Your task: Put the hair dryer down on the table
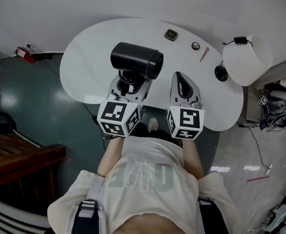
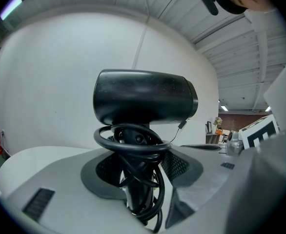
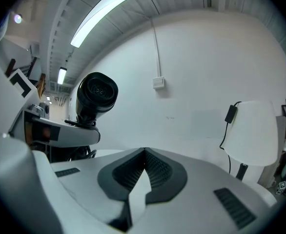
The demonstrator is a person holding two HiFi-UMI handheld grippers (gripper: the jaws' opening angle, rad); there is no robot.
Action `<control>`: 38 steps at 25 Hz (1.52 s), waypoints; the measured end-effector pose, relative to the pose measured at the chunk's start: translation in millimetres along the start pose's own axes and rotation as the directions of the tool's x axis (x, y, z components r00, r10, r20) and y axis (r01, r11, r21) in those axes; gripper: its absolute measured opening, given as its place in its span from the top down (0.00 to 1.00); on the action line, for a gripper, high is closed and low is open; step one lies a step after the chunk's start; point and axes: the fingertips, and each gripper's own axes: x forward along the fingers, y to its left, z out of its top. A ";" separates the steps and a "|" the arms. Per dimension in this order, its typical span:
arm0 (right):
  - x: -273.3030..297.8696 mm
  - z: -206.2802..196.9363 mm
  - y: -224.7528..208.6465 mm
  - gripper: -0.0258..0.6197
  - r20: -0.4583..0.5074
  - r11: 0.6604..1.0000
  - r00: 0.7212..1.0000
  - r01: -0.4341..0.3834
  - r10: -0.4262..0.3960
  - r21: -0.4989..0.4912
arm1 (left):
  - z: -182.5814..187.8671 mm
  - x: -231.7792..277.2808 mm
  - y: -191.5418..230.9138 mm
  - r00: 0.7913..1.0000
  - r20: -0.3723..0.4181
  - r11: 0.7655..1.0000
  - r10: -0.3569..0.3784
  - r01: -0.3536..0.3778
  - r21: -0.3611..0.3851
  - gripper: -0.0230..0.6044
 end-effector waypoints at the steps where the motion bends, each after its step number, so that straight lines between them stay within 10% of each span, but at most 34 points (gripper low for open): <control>1: 4.6 1.6 -2.0 0.95 0.003 1.000 1.000 -0.003 0.003 0.010 | 0.7 3.8 2.3 1.000 -0.005 1.000 0.006 -0.006 0.000 0.59; 27: 67.8 12.3 -4.0 0.95 -0.019 0.998 0.999 0.047 -0.046 0.047 | 3.7 77.0 48.8 0.991 -0.124 0.997 -0.058 0.063 0.035 0.59; 38: 69.2 -13.4 -13.2 0.95 -0.107 0.993 0.989 0.105 -0.099 0.050 | -129.0 125.0 64.8 0.860 -0.503 0.996 -0.088 0.074 -0.047 0.59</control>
